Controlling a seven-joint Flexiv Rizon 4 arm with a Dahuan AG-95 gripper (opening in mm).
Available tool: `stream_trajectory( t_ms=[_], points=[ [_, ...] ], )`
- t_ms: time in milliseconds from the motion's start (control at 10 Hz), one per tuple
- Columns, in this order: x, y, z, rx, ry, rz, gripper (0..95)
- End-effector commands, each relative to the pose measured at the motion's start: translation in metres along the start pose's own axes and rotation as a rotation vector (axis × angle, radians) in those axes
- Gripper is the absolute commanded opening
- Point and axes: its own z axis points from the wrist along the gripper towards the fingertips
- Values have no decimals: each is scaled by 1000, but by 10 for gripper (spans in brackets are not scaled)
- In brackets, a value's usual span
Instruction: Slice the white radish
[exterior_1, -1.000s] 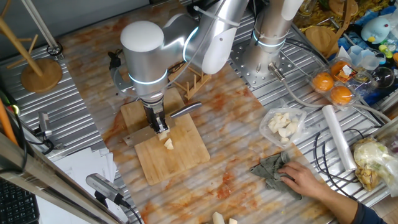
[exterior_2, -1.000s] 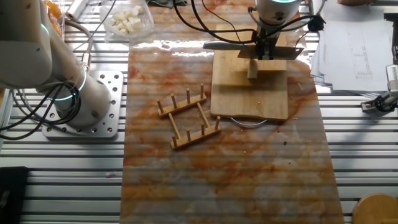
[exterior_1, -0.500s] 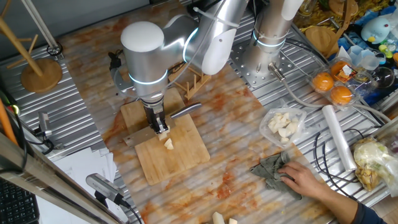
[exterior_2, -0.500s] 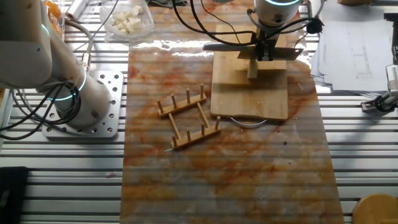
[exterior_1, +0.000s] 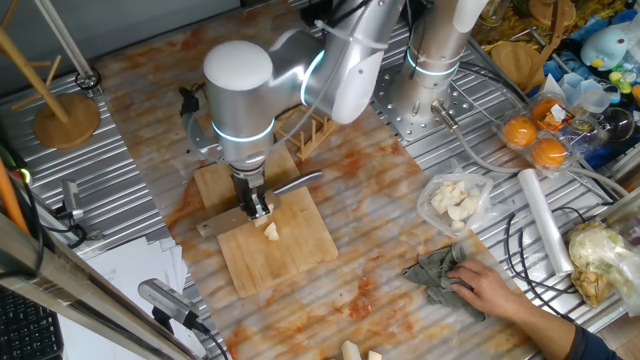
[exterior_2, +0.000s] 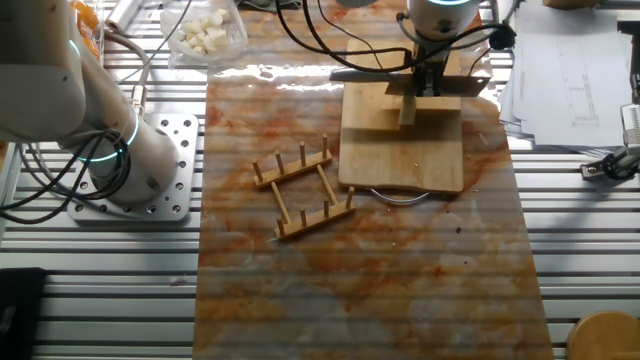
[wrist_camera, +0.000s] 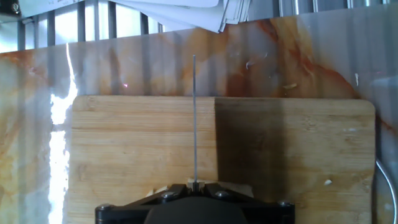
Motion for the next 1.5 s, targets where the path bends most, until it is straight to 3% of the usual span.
stream_trajectory(
  t_ms=[100,200,400,500,800,1000,1300,1400,1500],
  points=[
    [-3,3,9,-13,26,11,0],
    [-6,5,7,-10,26,17,0],
    [-4,3,22,-1,-7,3,0],
    [-4,4,23,10,-5,0,0],
    [-12,17,15,-12,-18,39,0],
    [-9,19,19,-19,-27,44,0],
    [-7,23,20,-7,-36,45,0],
    [-5,26,21,-29,-48,60,0],
    [-3,31,22,-29,-47,60,0]
  ],
)
